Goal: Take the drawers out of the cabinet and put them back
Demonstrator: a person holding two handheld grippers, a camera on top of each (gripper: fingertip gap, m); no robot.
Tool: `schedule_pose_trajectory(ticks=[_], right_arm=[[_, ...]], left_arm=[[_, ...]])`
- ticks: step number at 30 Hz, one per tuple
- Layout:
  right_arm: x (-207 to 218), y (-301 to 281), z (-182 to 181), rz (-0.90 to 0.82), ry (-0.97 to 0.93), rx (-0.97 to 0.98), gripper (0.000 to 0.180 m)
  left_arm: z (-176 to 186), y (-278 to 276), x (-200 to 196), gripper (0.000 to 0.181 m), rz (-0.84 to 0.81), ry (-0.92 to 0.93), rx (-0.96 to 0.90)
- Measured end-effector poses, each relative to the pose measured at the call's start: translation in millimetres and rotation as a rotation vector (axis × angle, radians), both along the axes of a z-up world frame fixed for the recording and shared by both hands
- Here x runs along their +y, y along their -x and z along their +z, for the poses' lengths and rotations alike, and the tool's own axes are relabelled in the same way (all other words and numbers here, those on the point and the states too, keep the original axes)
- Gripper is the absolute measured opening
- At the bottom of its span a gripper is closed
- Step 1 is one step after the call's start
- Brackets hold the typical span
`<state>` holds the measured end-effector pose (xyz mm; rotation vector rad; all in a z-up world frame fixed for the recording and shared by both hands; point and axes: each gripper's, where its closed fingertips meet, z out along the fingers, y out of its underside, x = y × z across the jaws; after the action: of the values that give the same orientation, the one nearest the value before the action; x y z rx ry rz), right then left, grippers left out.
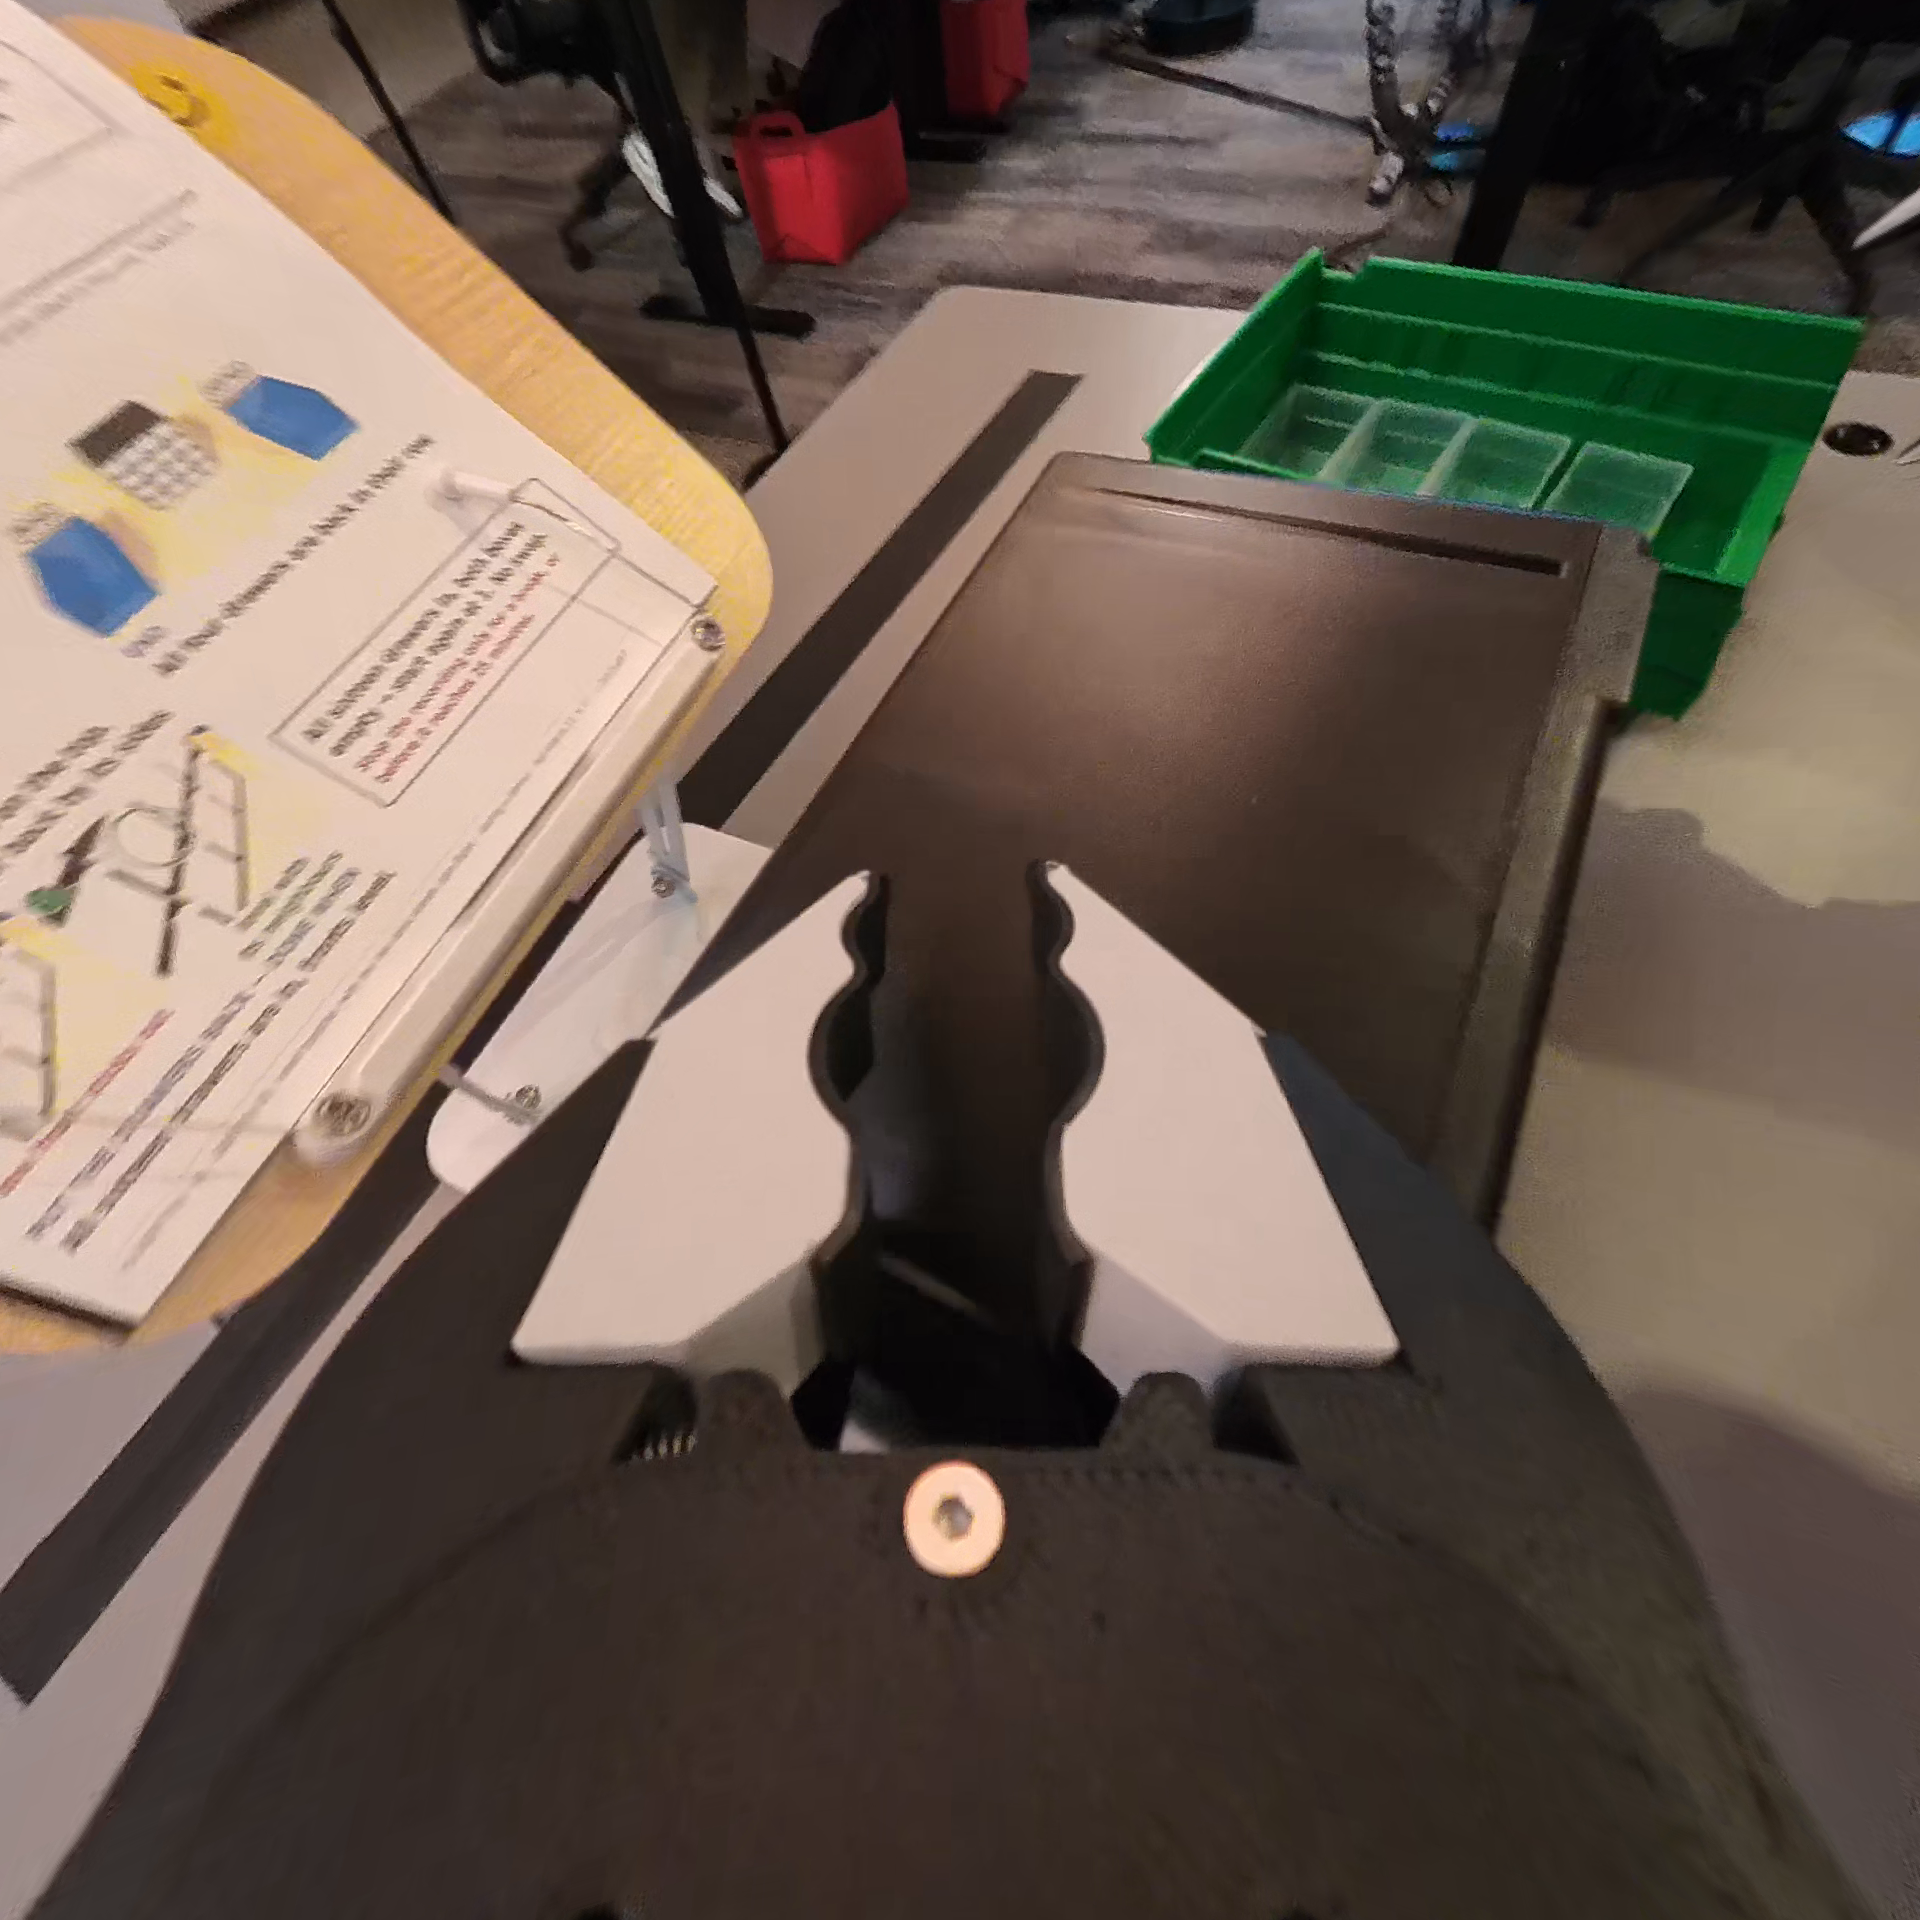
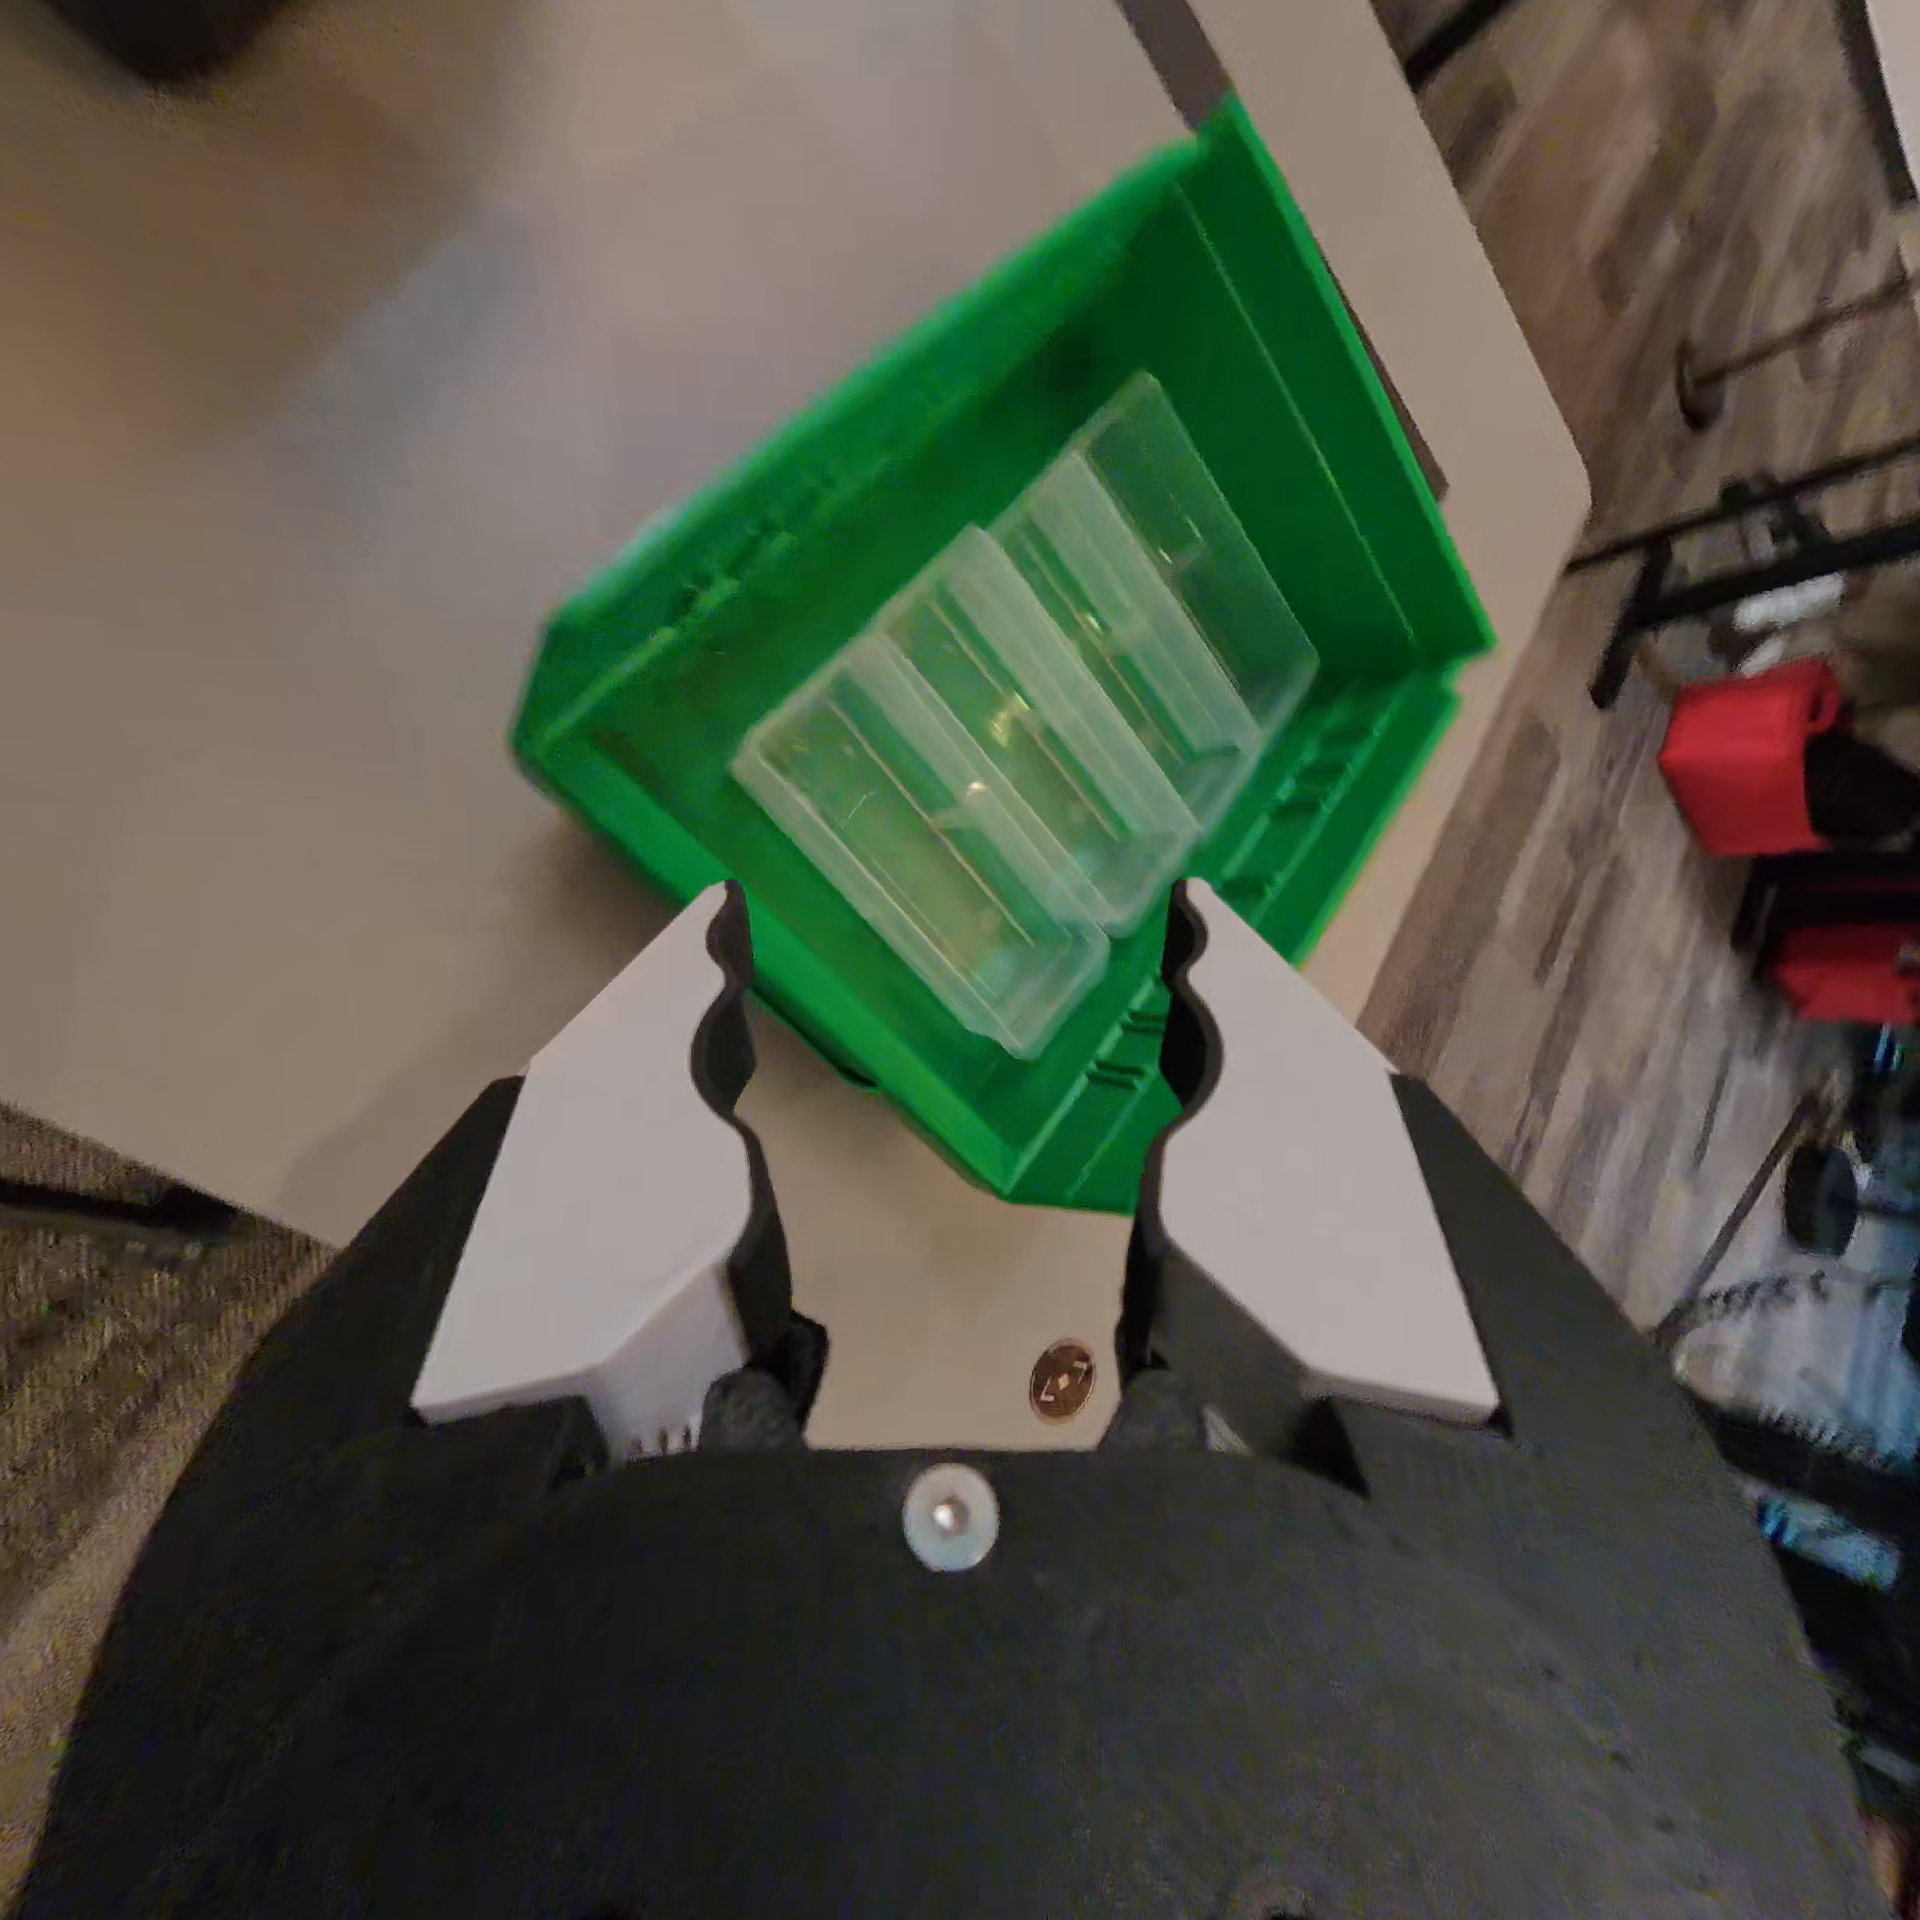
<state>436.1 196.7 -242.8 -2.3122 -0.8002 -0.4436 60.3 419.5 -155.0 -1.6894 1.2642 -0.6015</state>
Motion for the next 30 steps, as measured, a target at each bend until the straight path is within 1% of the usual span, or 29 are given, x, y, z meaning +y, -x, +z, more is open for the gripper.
schedule_pose_trajectory(ticks=[1, 3, 5, 6, 8, 9, 12, 14, 15, 16, 17, 18, 19, 20, 21, 22, 24, 25, 28, 30], right_arm=[[-1, -14, 0, -0.052, -0.021, 0.021, 0.079], [-2, -45, -2, -0.161, -0.065, 0.094, 0.083], [-3, -75, -8, -0.272, -0.095, 0.188, 0.096], [-4, -89, -13, -0.328, -0.106, 0.23, 0.096], [-6, -112, -22, -0.402, -0.126, 0.283, 0.086], [-8, -121, -30, -0.431, -0.118, 0.305, 0.083], [-11, -137, -57, -0.496, -0.065, 0.371, 0.074], [-9, -140, -72, -0.527, -0.042, 0.445, 0.067], [-9, -142, -80, -0.539, -0.021, 0.447, 0.062], [-10, -144, -87, -0.543, -0.004, 0.43, 0.051], [-9, -143, -91, -0.539, 0.001, 0.423, 0.045], [-8, -141, -93, -0.531, -0.003, 0.437, 0.034], [-6, -138, -95, -0.528, -0.008, 0.446, 0.028], [-5, -137, -96, -0.525, -0.013, 0.441, 0.023], [-4, -135, -97, -0.514, -0.016, 0.438, 0.011], [-2, -133, -97, -0.51, -0.019, 0.438, 0.006], [-1, -133, -99, -0.513, -0.026, 0.437, 0.005], [0, -133, -99, -0.513, -0.029, 0.442, 0.004], [-1, -133, -99, -0.497, -0.033, 0.444, 0.004], [-2, -131, -99, -0.494, -0.038, 0.45, 0.004]], left_arm=[[4, 10, -3, 0.031, 0.024, -0.001, -0.016], [10, 40, -6, 0.039, 0.096, -0.023, -0.024], [13, 87, -4, 0.047, 0.217, -0.07, 0.006], [11, 115, -2, 0.051, 0.291, -0.08, 0.027], [-5, 179, 1, 0.058, 0.47, -0.032, 0.083], [-17, 209, -2, 0.063, 0.528, 0.013, 0.11], [-48, 297, -12, 0.064, 0.713, 0.083, 0.159], [-70, 347, -23, 0.068, 0.828, 0.165, 0.151], [-83, 370, -30, 0.07, 0.878, 0.193, 0.166], [-96, 393, -37, 0.07, 0.932, 0.213, 0.191], [-107, 411, -43, 0.07, 0.969, 0.235, 0.196], [-117, 421, -47, 0.07, 0.984, 0.264, 0.176], [-125, 430, -51, 0.071, 1.007, 0.29, 0.167], [-133, 439, -55, 0.071, 1.03, 0.29, 0.189], [-139, 447, -57, 0.07, 1.049, 0.279, 0.225], [-145, 452, -58, 0.069, 1.059, 0.283, 0.248], [-156, 454, -58, 0.071, 1.062, 0.307, 0.266], [-162, 454, -58, 0.069, 1.059, 0.317, 0.278], [-183, 444, -61, 0.053, 1.011, 0.389, 0.302], [-190, 440, -62, 0.044, 0.992, 0.42, 0.299]])
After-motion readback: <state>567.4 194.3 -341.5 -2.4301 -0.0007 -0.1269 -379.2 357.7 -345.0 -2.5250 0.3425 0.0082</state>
